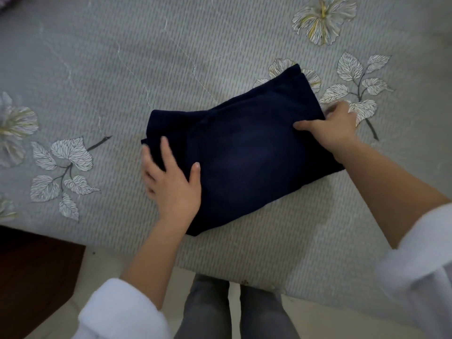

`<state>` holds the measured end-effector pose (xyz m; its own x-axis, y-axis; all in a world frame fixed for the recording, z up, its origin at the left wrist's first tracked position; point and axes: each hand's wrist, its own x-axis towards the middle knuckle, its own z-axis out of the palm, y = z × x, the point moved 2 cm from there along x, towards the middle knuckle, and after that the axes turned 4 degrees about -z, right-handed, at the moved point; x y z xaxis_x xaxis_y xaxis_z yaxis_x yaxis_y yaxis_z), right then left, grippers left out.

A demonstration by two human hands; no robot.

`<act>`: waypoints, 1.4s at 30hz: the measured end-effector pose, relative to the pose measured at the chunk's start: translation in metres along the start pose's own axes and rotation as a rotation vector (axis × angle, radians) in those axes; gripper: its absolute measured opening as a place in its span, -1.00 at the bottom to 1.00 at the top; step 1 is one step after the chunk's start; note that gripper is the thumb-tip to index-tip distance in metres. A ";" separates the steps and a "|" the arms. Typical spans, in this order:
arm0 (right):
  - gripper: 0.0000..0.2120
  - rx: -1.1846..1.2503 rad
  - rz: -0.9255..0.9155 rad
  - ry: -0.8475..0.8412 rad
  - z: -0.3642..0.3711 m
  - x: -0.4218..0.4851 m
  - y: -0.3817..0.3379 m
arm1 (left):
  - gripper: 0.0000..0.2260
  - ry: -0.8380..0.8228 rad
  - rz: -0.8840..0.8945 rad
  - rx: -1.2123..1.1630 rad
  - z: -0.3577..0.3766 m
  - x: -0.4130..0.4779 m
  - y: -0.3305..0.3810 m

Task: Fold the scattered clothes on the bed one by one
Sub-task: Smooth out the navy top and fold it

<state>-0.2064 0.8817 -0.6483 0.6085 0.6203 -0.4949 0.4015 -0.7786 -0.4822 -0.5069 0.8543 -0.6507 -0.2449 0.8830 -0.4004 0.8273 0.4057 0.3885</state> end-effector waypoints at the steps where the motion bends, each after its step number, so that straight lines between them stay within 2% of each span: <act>1: -0.31 0.056 0.043 -0.037 -0.003 0.000 0.001 | -0.22 -0.005 -0.086 -0.099 -0.004 -0.001 -0.002; 3: -0.47 0.124 0.089 -0.139 -0.006 -0.007 0.004 | -0.14 -0.060 -0.249 -0.311 -0.010 -0.005 -0.009; 4: -0.57 0.167 0.098 -0.184 -0.007 -0.014 0.005 | -0.17 -0.107 -0.327 -0.446 -0.014 -0.007 -0.012; 5: -0.65 0.214 0.103 -0.213 -0.007 -0.022 0.006 | -0.28 -0.167 -0.403 -0.599 -0.017 -0.010 -0.015; 7: -0.78 0.317 0.085 -0.216 -0.009 -0.041 0.008 | -0.63 -0.339 -0.526 -0.782 -0.026 -0.014 -0.016; 9: -0.86 0.348 0.042 -0.182 -0.014 -0.058 0.010 | -0.82 -0.470 -0.532 -0.735 -0.041 -0.018 -0.010; 15: -0.91 0.287 -0.031 -0.141 -0.054 -0.128 0.030 | -0.91 -0.447 -0.277 -0.625 -0.087 -0.043 0.031; 19: -0.90 0.472 0.018 -0.040 -0.102 -0.182 0.060 | -0.83 -0.497 -0.168 -0.584 -0.107 -0.078 0.065; 23: -0.89 0.625 0.070 0.068 -0.162 -0.238 0.104 | -0.86 -0.568 -0.040 -0.550 -0.114 -0.132 0.101; 27: -0.89 0.678 0.109 0.175 -0.224 -0.292 0.168 | -0.82 -0.670 0.081 -0.502 -0.100 -0.208 0.136; 35: -0.75 0.713 0.126 0.407 -0.348 -0.404 0.330 | -0.80 -0.806 0.327 -0.449 -0.040 -0.409 0.204; 42: -0.85 0.803 0.198 0.610 -0.433 -0.483 0.466 | -0.73 -0.972 0.486 -0.344 0.026 -0.564 0.260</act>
<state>-0.0164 0.1784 -0.3210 0.9484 0.1595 -0.2742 -0.1833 -0.4299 -0.8841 -0.1410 0.4555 -0.3452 0.6829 0.4685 -0.5605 0.5085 0.2459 0.8252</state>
